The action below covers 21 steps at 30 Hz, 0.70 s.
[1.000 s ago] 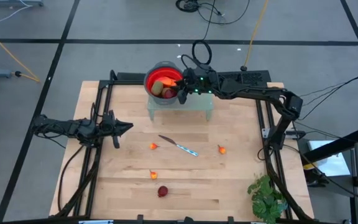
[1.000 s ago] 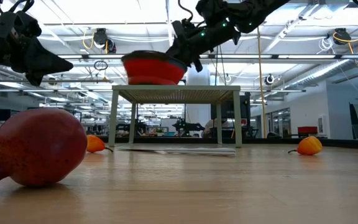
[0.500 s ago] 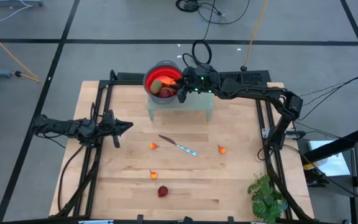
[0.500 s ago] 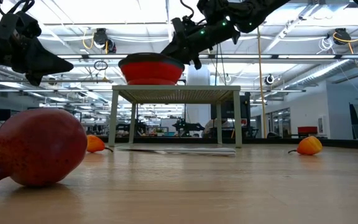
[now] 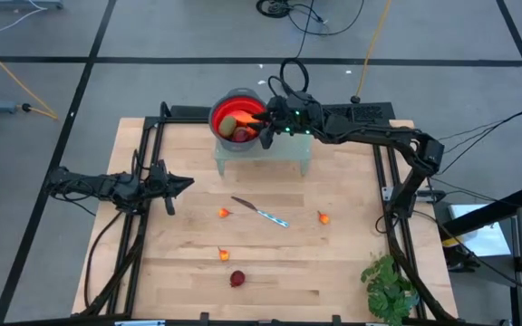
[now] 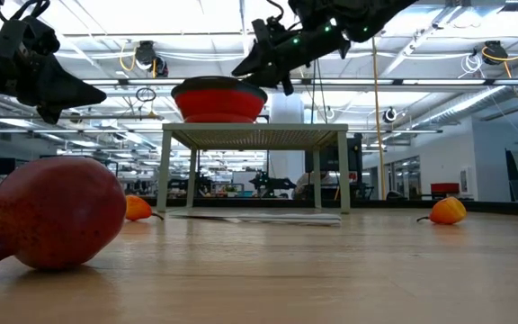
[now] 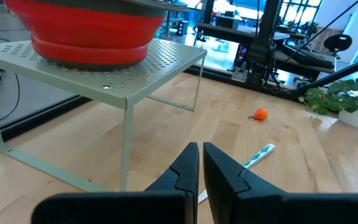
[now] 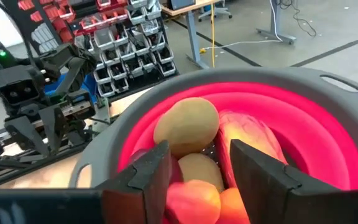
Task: Pick & Place Fruit
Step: Put the peach into the red strainer bowl
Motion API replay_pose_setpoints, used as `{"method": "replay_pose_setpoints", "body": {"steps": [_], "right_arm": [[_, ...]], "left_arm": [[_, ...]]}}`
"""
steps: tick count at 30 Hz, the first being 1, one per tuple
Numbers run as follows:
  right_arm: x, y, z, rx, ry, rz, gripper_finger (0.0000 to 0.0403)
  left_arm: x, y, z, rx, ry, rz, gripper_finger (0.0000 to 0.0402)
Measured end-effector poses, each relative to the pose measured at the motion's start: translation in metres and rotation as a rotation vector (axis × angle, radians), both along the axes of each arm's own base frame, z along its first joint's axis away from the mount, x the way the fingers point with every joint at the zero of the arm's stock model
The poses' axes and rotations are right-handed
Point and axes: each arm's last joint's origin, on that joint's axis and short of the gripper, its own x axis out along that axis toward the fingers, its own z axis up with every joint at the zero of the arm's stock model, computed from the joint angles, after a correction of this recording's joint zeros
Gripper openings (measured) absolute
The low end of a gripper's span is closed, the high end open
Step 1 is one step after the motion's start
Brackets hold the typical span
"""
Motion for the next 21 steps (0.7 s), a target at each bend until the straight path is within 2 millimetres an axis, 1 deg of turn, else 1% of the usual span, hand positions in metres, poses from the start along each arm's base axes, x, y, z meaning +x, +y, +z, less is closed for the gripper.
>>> {"method": "replay_pose_setpoints", "body": {"steps": [5,9,12,13,16,19,21], "right_arm": [[-0.005,0.014,0.013,-0.027,-0.005,0.033,0.0114],[-0.006,0.028,0.021,-0.071,-0.007,0.071,0.0057],[-0.008,0.038,0.022,-0.083,-0.002,0.095,0.0012],[-0.008,0.041,0.023,-0.090,-0.008,0.101,0.0006],[-0.012,0.050,0.023,-0.074,0.004,0.108,0.0009],[-0.013,0.061,0.026,-0.099,-0.014,0.098,0.0003],[-0.020,0.069,0.025,-0.095,0.002,0.115,0.0002]], "left_arm": [[0.000,0.000,0.000,0.001,0.001,0.000,0.0021],[0.000,0.000,0.000,0.007,0.002,-0.001,0.0021],[0.000,0.000,0.000,0.009,0.003,-0.001,0.0021],[0.000,0.000,0.000,0.009,0.003,-0.001,0.0021],[0.000,0.000,0.000,0.009,0.007,-0.001,0.0021],[0.000,0.000,-0.001,0.011,0.012,-0.002,0.0021],[0.000,0.000,-0.001,0.010,0.012,-0.002,0.0021]]}}
